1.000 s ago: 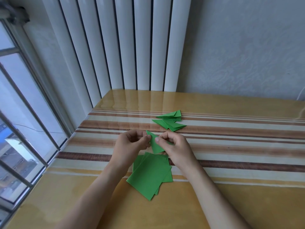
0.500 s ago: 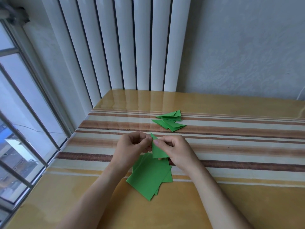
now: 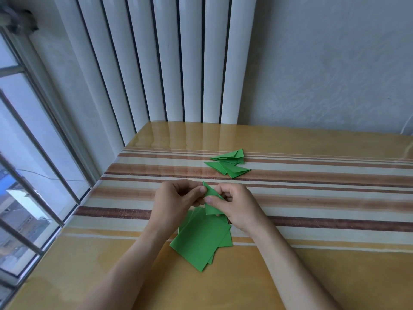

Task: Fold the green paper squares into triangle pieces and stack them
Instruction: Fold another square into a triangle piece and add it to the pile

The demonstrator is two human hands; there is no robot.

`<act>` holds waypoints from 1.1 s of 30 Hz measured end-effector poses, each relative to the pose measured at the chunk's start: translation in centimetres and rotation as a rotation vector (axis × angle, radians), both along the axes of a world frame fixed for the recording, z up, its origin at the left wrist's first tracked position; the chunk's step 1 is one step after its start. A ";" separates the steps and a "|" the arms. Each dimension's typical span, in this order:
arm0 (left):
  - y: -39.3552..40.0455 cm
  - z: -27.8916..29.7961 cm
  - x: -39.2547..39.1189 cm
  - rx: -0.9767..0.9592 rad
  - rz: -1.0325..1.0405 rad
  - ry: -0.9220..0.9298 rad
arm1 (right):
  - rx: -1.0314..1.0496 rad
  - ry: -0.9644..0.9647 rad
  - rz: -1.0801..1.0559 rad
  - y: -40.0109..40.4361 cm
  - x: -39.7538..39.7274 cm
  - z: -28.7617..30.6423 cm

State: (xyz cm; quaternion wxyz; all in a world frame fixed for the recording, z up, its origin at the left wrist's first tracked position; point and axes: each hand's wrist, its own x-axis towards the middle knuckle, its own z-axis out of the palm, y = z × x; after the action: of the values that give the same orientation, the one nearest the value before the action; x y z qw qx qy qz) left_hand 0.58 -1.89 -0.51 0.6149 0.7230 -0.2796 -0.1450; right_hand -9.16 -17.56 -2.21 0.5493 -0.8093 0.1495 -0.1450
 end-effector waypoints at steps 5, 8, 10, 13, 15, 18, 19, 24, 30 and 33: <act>-0.1 -0.1 0.0 0.008 0.008 -0.039 | -0.037 -0.017 0.022 0.2 0.0 0.0; 0.0 -0.1 0.1 0.016 -0.008 -0.043 | -0.025 -0.012 0.027 0.5 0.0 0.0; 0.0 0.0 0.2 0.011 -0.031 -0.014 | -0.023 0.001 0.031 0.4 0.0 0.0; 0.1 0.1 0.2 -0.008 -0.053 0.020 | -0.005 -0.004 0.046 0.5 0.0 0.1; 0.1 0.0 0.3 -0.008 -0.052 0.014 | 0.005 -0.020 0.036 0.6 -0.1 0.4; 0.0 0.1 0.2 0.005 -0.058 0.001 | 0.017 -0.051 -0.002 0.4 -0.1 0.5; 0.0 0.2 0.2 0.011 -0.055 -0.001 | 0.010 -0.062 -0.007 0.3 -0.1 0.5; -0.1 0.3 0.0 0.016 -0.032 0.049 | -0.041 -0.082 0.016 0.4 -0.1 0.5; -0.3 0.2 0.2 0.003 0.022 0.122 | -0.035 -0.083 0.003 0.7 -0.1 0.6; -0.4 0.0 0.1 -0.010 0.039 0.112 | -0.065 -0.078 -0.023 0.6 0.0 0.4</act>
State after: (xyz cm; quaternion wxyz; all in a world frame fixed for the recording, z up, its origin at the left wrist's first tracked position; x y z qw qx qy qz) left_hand 0.68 -2.32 -0.46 0.6356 0.7162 -0.2313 -0.1717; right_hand -9.19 -16.95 -1.76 0.5263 -0.8187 0.1324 -0.1875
